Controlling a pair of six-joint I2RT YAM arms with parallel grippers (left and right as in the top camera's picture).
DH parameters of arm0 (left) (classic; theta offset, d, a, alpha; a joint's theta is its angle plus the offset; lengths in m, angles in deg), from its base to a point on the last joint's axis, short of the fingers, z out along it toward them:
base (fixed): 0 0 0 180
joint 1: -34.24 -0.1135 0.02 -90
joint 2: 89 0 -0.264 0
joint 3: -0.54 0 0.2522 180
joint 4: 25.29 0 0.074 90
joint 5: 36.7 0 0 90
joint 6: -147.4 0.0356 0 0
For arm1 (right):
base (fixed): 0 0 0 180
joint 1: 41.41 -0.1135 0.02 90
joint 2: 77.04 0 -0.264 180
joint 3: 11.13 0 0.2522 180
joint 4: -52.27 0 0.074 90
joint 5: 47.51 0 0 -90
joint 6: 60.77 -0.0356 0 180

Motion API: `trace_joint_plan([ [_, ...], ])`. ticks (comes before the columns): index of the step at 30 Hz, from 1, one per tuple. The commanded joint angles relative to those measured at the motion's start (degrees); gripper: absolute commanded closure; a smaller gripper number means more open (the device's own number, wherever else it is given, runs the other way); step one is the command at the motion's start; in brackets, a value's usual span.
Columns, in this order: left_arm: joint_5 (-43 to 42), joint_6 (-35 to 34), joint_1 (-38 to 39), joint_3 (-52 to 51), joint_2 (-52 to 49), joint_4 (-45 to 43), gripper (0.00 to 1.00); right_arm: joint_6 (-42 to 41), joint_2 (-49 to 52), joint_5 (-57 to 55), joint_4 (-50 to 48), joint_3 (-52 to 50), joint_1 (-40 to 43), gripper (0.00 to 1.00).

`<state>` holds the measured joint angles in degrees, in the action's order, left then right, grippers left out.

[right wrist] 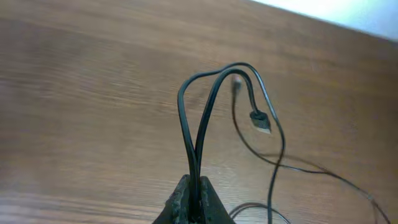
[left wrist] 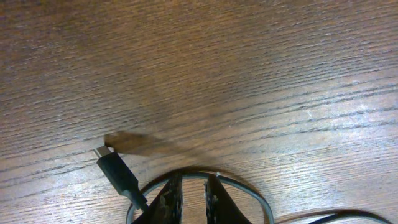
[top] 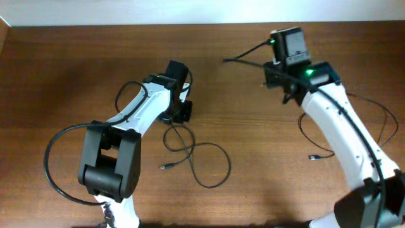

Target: Untangle cables

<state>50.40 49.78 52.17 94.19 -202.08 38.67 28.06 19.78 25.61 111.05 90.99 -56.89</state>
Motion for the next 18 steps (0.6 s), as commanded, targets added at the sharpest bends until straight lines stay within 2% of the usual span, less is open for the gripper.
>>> trace_joint_plan([
  [1, 0.33, -0.72, 0.24, -0.37, -0.50, -0.07, 0.87, 0.31, 4.07, 1.66, 0.24, 0.59, 4.59, 0.96],
  [10, 0.33, -0.72, 0.81, -0.37, -0.50, -0.46, 0.85, -2.71, 15.65, 0.81, -0.46, 0.57, 7.74, 0.95],
  [12, 0.35, -0.72, 0.81, -0.37, -0.50, -0.44, 0.85, -2.71, 17.09, 0.81, -0.70, 0.57, 7.74, 0.75],
  [13, 0.35, -0.72, 0.81, -0.37, -0.50, -0.46, 0.85, -2.71, 17.68, 0.81, -0.68, 0.57, 7.74, 0.44],
  [15, 0.35, -0.72, 0.81, -0.37, -0.50, -0.46, 0.85, -2.71, 17.88, 0.83, -0.68, 0.57, 7.74, 0.21],
  [18, 0.35, -0.72, 0.81, -0.37, -0.50, -0.44, 0.84, -2.69, 17.88, 4.31, -0.42, 0.57, 7.74, 0.16],
])
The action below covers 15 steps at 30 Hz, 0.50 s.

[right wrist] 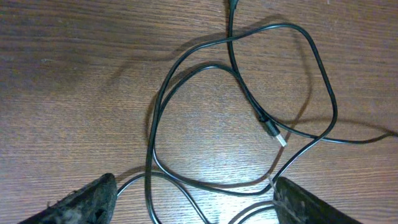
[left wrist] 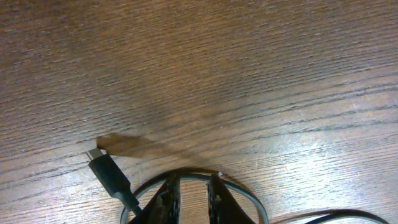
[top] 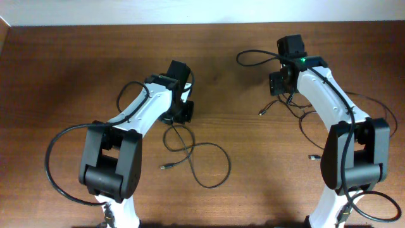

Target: Untangle cables

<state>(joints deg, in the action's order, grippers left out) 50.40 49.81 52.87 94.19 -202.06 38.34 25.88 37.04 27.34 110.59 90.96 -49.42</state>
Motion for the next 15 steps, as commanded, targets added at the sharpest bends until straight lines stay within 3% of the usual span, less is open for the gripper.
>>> trace_joint_plan([
  [1, 0.35, -0.74, 0.11, -0.37, -0.52, -0.13, 0.84, -0.50, 0.61, 6.99, 1.14, 0.59, 0.26, 0.15],
  [4, 0.35, -0.74, 0.11, -0.37, -0.52, -0.13, 0.83, -0.50, 0.61, 12.72, 2.43, 0.59, 0.26, 0.14],
  [7, 0.17, -0.74, 0.11, -0.37, -0.52, -0.13, 0.57, -0.52, -0.83, 13.49, 3.30, 1.66, 0.15, 0.14],
  [9, 0.17, -0.74, 0.11, -0.37, -0.52, -0.17, 0.44, -0.48, -2.82, 15.02, 4.35, 2.01, -0.28, 0.14],
  [10, 0.17, -0.74, 0.11, -0.37, -0.52, -0.31, 0.11, -0.46, -3.78, 17.05, 5.03, 2.01, -0.63, 0.14],
  [11, 0.17, -0.74, 0.11, -0.37, -0.52, -0.44, 0.01, -0.39, -4.24, 19.63, 5.88, 2.01, -0.96, 0.14],
  [15, 0.17, -0.74, 0.11, -0.37, -0.52, -1.53, 0.01, -0.04, -4.20, 34.84, 8.46, 1.84, -2.19, 0.12],
])
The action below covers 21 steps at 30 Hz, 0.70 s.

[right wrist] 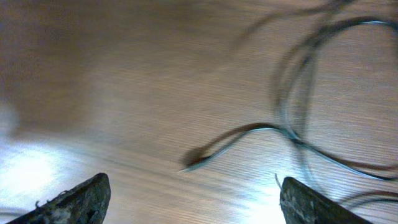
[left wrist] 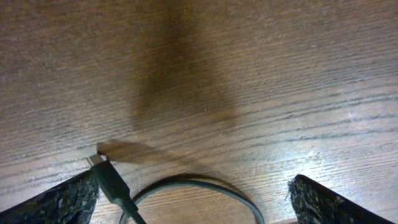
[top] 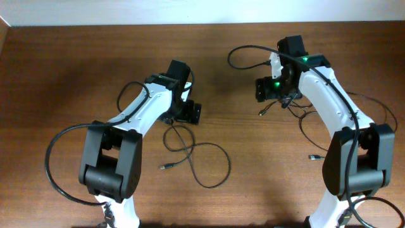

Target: Untangle cables

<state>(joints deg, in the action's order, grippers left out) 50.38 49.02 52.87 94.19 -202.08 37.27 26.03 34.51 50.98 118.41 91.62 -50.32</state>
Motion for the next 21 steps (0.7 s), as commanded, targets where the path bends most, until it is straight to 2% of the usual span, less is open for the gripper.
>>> trace_joint_plan([
  [1, 0.20, 0.04, 0.11, -0.37, -0.50, -0.42, 0.01, -0.20, -1.64, 13.05, 0.66, 1.09, -1.97, 0.12],
  [7, 1.68, 0.04, 0.11, -0.37, -0.50, -1.11, 0.01, -0.20, -1.53, 13.81, 1.09, -0.90, -9.84, 0.08],
  [12, 1.66, -5.35, -5.01, -0.37, -0.50, -1.14, 0.01, -0.22, -1.53, 13.81, 1.29, -3.63, -15.37, 0.07],
  [14, 1.16, -10.03, -9.18, -0.37, -0.50, -0.22, 0.01, -0.24, -1.53, 13.81, 1.01, -5.66, -17.59, 0.07],
  [16, -1.44, -14.21, -12.90, -0.37, -0.50, -0.13, 0.01, -0.26, -1.53, 13.81, -2.36, -8.87, -20.55, 0.07],
  [21, -3.52, -14.36, -17.20, -0.37, -0.50, 1.20, 0.01, -0.24, -1.53, 12.85, -17.75, -16.55, -31.12, 0.07],
])
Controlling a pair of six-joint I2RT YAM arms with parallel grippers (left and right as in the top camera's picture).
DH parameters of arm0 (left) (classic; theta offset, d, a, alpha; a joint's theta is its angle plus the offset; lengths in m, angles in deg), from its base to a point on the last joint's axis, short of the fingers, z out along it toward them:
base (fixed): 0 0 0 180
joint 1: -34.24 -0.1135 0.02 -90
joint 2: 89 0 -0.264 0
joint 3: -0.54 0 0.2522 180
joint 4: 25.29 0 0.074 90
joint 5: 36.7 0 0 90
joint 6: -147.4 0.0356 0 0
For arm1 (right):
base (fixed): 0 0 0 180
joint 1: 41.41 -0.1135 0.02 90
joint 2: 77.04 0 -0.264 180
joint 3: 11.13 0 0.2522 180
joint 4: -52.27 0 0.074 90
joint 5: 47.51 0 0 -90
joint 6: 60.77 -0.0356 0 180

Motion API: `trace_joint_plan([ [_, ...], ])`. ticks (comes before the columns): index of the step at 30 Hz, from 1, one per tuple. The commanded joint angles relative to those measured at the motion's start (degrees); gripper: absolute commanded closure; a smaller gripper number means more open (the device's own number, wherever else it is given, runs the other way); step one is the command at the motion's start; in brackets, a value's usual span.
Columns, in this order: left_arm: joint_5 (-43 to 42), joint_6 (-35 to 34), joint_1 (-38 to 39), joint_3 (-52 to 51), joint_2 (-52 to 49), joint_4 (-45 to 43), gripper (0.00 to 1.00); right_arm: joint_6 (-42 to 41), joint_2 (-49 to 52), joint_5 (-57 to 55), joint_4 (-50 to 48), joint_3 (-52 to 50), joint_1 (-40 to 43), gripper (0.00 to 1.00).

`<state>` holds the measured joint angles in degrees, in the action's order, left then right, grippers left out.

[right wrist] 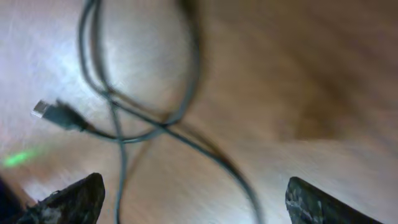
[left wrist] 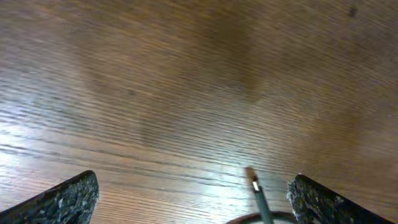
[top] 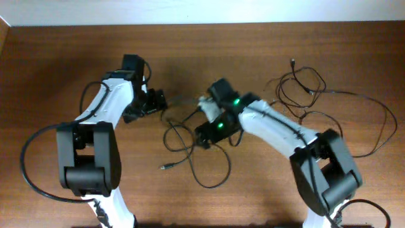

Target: Untangle cables

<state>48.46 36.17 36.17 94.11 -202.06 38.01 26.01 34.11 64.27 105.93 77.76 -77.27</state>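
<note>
A dark cable (top: 212, 166) lies in loose loops at the table's middle, one plug (top: 163, 167) toward the front. A second thin cable (top: 302, 83) sprawls at the back right, trailing to the right edge. My left gripper (top: 154, 101) is open left of the middle cable; in the left wrist view the left gripper (left wrist: 193, 202) has a plug tip (left wrist: 254, 183) between its fingers, untouched. My right gripper (top: 204, 133) hovers open over the middle cable's loops. In the right wrist view, crossed cable strands (right wrist: 118, 118) and a plug (right wrist: 48, 111) lie ahead of the right gripper (right wrist: 193, 202), blurred.
Brown wooden table (top: 57, 76) with a pale wall strip along the back edge. Both arms' own black supply cables (top: 38, 164) hang off the front corners. The right arm reaches across the middle, near the left arm.
My left gripper has moved left, off the middle cable's loop, still open. My right gripper has moved from the back right to the middle of the table, over the middle cable, still open.
At first my left gripper was shut at the middle cable's loop and my right held the second cable up at the back right. Then the right had let go, the cable lying on the table. Then the left was open too. Now both have moved leftward.
</note>
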Motion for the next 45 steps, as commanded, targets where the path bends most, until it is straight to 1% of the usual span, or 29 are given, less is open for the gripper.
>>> trace_joint_plan([
  [1, -1.60, -1.49, -0.50, -0.28, -0.52, 0.48, 0.01, -0.24, -1.14, -2.62, -8.41, -3.89, -6.01, 0.07],
  [2, -1.60, -1.49, -0.50, -0.28, -0.52, 0.55, 0.01, -0.22, -1.14, -5.88, -11.04, -4.92, -7.80, 0.07],
  [6, -1.57, -1.46, -0.50, -0.28, -0.52, 0.72, 0.01, -0.24, -1.05, -25.14, -20.37, -9.94, -14.73, 0.07],
  [8, -1.60, -1.46, -0.50, -0.28, -0.52, 0.87, 0.01, -0.24, -1.05, -27.50, -23.50, -11.98, -15.52, 0.08],
  [10, -1.60, -1.49, -0.50, -0.28, -0.52, 0.94, 0.01, -2.56, -0.70, -27.47, -25.59, -13.44, -15.45, 0.09],
  [12, -1.60, -1.49, -0.50, -0.28, -0.52, 0.98, 0.01, -3.10, -0.02, -27.82, -25.79, -13.55, -15.45, 0.14],
  [16, -1.57, -1.46, -0.50, -0.28, -0.52, 1.11, 0.01, -3.08, 0.90, -28.96, -25.77, -13.70, -15.45, 0.45],
  [17, -1.57, -1.46, -0.50, -0.28, -0.52, 1.11, 0.01, -3.08, 0.90, -28.94, -25.70, -13.73, -15.45, 0.49],
  [18, -1.57, -1.46, -0.50, -0.28, -0.52, 1.11, 0.01, -3.08, 0.90, -28.92, -25.53, -13.75, -15.45, 0.55],
  [19, -1.57, -1.46, -0.50, -0.28, -0.52, 1.11, 0.01, -3.10, 0.90, -28.87, -25.51, -13.75, -15.45, 0.66],
  [20, -1.57, -1.46, -0.50, -0.28, -0.52, 1.14, 0.01, -3.13, 0.87, -28.37, -25.16, -13.75, -15.45, 0.82],
  [21, -1.57, -1.46, -0.50, -0.28, -0.52, 1.11, 0.01, -3.13, 0.87, -27.36, -25.09, -13.75, -15.45, 0.96],
  [23, -1.57, -1.46, -0.50, -0.28, -0.52, 1.09, 0.01, -3.13, 0.68, -25.20, -24.48, -13.73, -15.45, 0.96],
  [25, -1.57, -1.46, -0.50, -0.28, -0.52, 1.09, 0.01, -3.08, -1.97, -25.22, -22.21, -13.49, -15.39, 0.96],
  [29, -1.57, -1.46, -0.50, -0.28, -0.52, 1.07, 0.01, -3.26, -14.19, -25.24, -12.81, -9.70, -15.39, 0.96],
  [32, -1.57, -1.49, -0.50, -0.28, -0.52, 1.07, 0.01, -3.26, -23.26, -25.51, -9.14, -7.89, -15.39, 0.96],
  [35, -1.57, -1.49, -0.50, -0.28, -0.52, 1.07, 0.01, -3.26, -33.83, -32.72, -5.31, -7.28, -14.82, 0.96],
  [37, -1.57, -1.46, -0.50, -0.28, -0.52, 1.05, 0.01, -3.28, -39.39, -34.51, -2.80, -7.28, -11.87, 0.96],
  [40, -1.57, -1.46, -0.50, -0.28, -0.52, 1.07, 0.01, -3.85, -46.86, -34.47, 2.80, -7.28, -2.29, 0.96],
  [42, -1.57, -1.49, -0.50, -0.28, -0.52, 1.07, 0.01, -5.90, -48.37, -34.45, 8.02, -7.30, 3.89, 0.96],
  [45, -1.57, -1.49, -0.50, -0.28, -0.52, 1.07, 0.01, -5.88, -46.16, -34.03, 15.47, -7.32, 13.77, 0.96],
])
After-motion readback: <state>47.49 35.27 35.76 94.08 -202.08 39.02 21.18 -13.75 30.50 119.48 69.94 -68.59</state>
